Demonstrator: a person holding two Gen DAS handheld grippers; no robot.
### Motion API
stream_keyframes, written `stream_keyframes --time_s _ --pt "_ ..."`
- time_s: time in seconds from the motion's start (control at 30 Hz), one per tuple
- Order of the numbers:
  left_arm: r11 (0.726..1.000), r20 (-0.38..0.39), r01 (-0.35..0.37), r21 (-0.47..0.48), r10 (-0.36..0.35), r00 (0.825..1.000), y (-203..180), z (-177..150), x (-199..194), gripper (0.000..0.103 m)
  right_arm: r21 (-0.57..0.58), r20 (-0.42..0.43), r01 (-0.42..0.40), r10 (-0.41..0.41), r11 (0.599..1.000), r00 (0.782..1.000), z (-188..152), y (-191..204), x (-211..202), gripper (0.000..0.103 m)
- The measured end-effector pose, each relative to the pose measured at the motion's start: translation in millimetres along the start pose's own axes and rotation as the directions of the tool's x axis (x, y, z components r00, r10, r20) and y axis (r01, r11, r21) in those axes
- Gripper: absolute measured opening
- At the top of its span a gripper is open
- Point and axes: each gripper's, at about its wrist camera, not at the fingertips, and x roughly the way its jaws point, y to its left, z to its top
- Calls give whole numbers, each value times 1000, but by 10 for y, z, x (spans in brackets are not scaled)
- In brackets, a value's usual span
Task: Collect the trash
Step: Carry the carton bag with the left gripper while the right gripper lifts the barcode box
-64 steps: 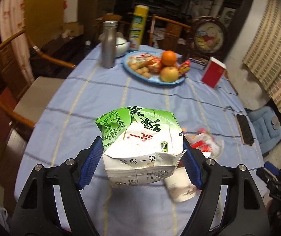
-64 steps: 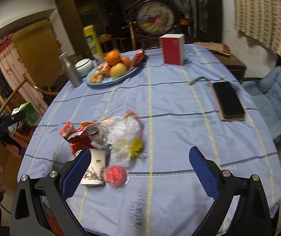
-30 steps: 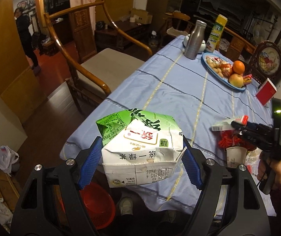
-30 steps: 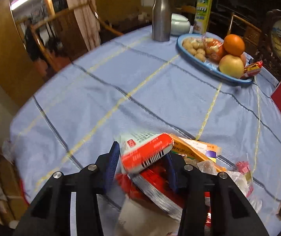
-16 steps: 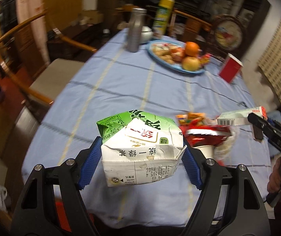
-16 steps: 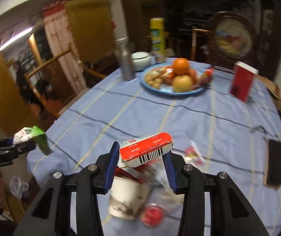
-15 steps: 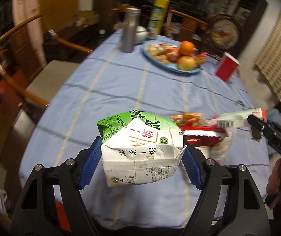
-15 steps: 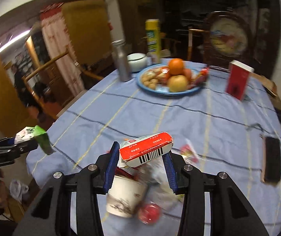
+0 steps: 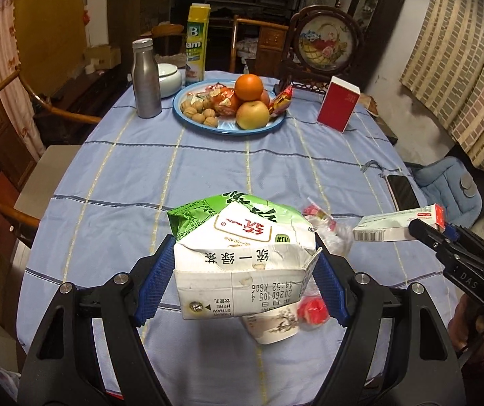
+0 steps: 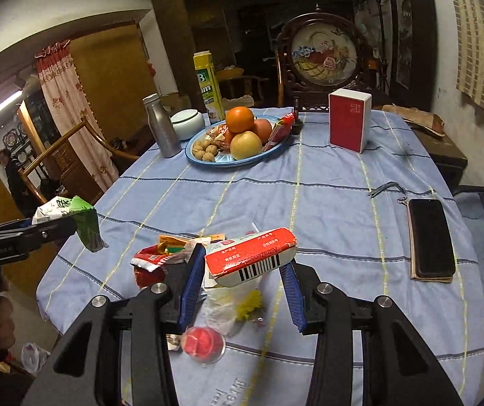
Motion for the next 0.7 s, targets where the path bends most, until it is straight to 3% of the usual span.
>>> stream_keyframes --time_s 0.43,0.7 --pt "990 -23 -102 -100 100 995 -72 -136 -48 75 -77 -54 -125 121 989 991 84 -75 206 44" --pt "961 -9 -178 -213 180 984 119 -279 -293 75 -115 -87 -215 206 970 975 143 82 320 44"
